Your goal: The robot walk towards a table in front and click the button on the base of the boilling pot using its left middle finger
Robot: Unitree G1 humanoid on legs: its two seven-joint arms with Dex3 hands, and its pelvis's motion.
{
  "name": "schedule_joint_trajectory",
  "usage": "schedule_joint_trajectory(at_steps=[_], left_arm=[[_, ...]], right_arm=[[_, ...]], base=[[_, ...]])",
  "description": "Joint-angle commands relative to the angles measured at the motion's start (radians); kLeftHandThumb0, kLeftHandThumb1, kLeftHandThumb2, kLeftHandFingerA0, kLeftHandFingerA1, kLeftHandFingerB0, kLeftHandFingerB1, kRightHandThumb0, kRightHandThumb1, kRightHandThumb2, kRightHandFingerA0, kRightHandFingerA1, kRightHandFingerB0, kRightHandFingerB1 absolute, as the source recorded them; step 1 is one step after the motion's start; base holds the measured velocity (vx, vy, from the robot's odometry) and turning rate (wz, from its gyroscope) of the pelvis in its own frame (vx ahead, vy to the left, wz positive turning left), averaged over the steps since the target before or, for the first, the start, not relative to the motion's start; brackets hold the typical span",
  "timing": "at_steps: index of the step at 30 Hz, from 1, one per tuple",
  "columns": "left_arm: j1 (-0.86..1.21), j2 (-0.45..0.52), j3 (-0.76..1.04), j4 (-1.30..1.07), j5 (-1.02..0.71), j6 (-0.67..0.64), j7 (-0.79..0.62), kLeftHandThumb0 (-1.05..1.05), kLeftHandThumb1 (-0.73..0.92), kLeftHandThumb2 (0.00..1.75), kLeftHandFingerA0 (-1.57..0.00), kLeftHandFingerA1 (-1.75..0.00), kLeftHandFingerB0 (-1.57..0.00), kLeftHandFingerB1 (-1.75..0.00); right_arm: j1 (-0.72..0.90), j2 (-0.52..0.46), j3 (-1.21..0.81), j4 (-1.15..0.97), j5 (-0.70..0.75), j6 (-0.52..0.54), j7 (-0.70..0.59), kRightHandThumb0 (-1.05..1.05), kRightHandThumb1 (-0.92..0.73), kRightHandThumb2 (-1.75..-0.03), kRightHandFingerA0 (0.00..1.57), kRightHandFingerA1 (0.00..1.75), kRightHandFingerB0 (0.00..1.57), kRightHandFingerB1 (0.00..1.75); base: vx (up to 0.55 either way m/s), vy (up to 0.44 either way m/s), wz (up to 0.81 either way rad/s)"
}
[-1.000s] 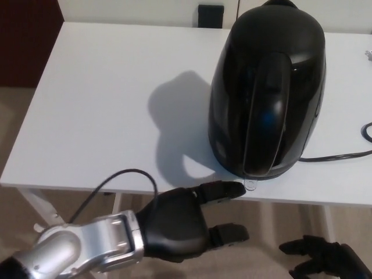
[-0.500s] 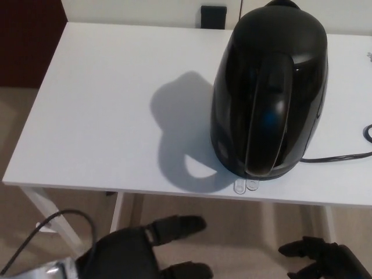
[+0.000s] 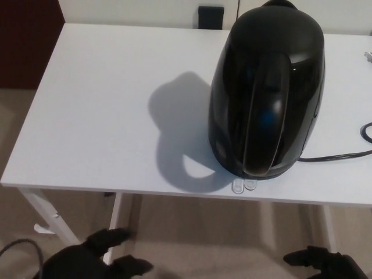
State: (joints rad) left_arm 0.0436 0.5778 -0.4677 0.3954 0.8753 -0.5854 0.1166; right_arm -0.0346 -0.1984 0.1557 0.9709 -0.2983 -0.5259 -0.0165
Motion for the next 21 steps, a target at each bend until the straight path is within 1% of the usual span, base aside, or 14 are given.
schedule_joint_trajectory(at_steps=[1, 2, 4, 5, 6, 8, 13, 14, 15, 18, 21], left_arm=[[-0.016, -0.114, 0.233, 0.396, -0.431, -0.001, -0.101, -0.42, 0.45, 0.66, -0.31, -0.41, -0.21, -0.38], [-0.032, -0.123, 0.26, 0.425, -0.451, 0.008, -0.118, -0.39, 0.44, 0.65, -0.31, -0.41, -0.22, -0.37], [-0.062, -0.138, 0.306, 0.481, -0.481, 0.013, -0.136, -0.4, 0.44, 0.65, -0.32, -0.42, -0.23, -0.37], [-0.074, -0.142, 0.333, 0.504, -0.492, 0.019, -0.133, -0.36, 0.5, 0.55, -0.4, -0.36, -0.28, -0.31], [-0.085, -0.149, 0.363, 0.516, -0.516, 0.037, -0.159, -0.44, 0.44, 0.66, -0.3, -0.41, -0.21, -0.38], [-0.108, -0.162, 0.411, 0.536, -0.564, 0.068, -0.219, -0.44, 0.43, 0.66, -0.28, -0.41, -0.21, -0.38], [-0.136, -0.184, 0.478, 0.581, -0.599, 0.082, -0.287, -0.45, 0.44, 0.65, -0.27, -0.4, -0.23, -0.38], [-0.136, -0.184, 0.481, 0.585, -0.594, 0.079, -0.288, -0.38, 0.5, 0.56, -0.32, -0.34, -0.24, -0.31], [-0.135, -0.184, 0.481, 0.591, -0.58, 0.073, -0.282, -0.45, 0.42, 0.66, -0.27, -0.41, -0.2, -0.38], [-0.135, -0.183, 0.478, 0.604, -0.542, 0.044, -0.255, -0.46, 0.42, 0.66, -0.29, -0.41, -0.21, -0.38], [-0.134, -0.183, 0.482, 0.609, -0.532, 0.032, -0.261, -0.46, 0.42, 0.67, -0.29, -0.41, -0.21, -0.39]], right_arm=[[0.019, -0.008, -0.02, 0.001, 0.018, 0.038, -0.028, -0.33, -0.66, -0.59, 0.78, 0.53, 0.58, 0.45], [0.014, -0.011, -0.022, -0.003, 0.017, 0.04, -0.03, -0.34, -0.66, -0.6, 0.8, 0.53, 0.58, 0.45], [0.003, -0.017, -0.022, -0.006, 0.011, 0.04, -0.038, -0.34, -0.66, -0.58, 0.81, 0.53, 0.58, 0.45], [0.001, -0.017, -0.024, -0.008, 0.011, 0.041, -0.038, -0.34, -0.66, -0.59, 0.81, 0.54, 0.58, 0.46], [0.0, -0.016, -0.028, -0.008, 0.018, 0.038, -0.034, -0.33, -0.66, -0.59, 0.79, 0.55, 0.58, 0.46], [-0.004, -0.015, -0.036, -0.004, 0.028, 0.03, -0.03, -0.33, -0.66, -0.59, 0.78, 0.55, 0.58, 0.46], [0.002, -0.018, -0.049, -0.01, 0.039, 0.028, -0.021, -0.31, -0.66, -0.58, 0.76, 0.54, 0.57, 0.46], [0.002, -0.018, -0.052, -0.01, 0.042, 0.027, -0.018, -0.3, -0.65, -0.58, 0.76, 0.55, 0.57, 0.47], [0.002, -0.019, -0.052, -0.007, 0.042, 0.025, -0.017, -0.3, -0.65, -0.58, 0.76, 0.55, 0.58, 0.46], [0.002, -0.022, -0.05, -0.013, 0.034, 0.03, -0.02, -0.32, -0.65, -0.58, 0.79, 0.54, 0.58, 0.46], [0.006, -0.02, -0.05, -0.017, 0.032, 0.029, -0.019, -0.32, -0.66, -0.58, 0.79, 0.55, 0.58, 0.47]], base=[[0.0, 0.0, 0.0], [0.0, 0.0, 0.0], [0.0, 0.0, 0.0], [0.0, 0.0, 0.0], [0.0, 0.0, 0.0], [0.0, 0.0, 0.0], [0.0, 0.0, 0.0], [0.0, 0.0, 0.0], [0.0, 0.0, 0.0], [0.0, 0.0, 0.0], [0.0, 0.0, 0.0]])
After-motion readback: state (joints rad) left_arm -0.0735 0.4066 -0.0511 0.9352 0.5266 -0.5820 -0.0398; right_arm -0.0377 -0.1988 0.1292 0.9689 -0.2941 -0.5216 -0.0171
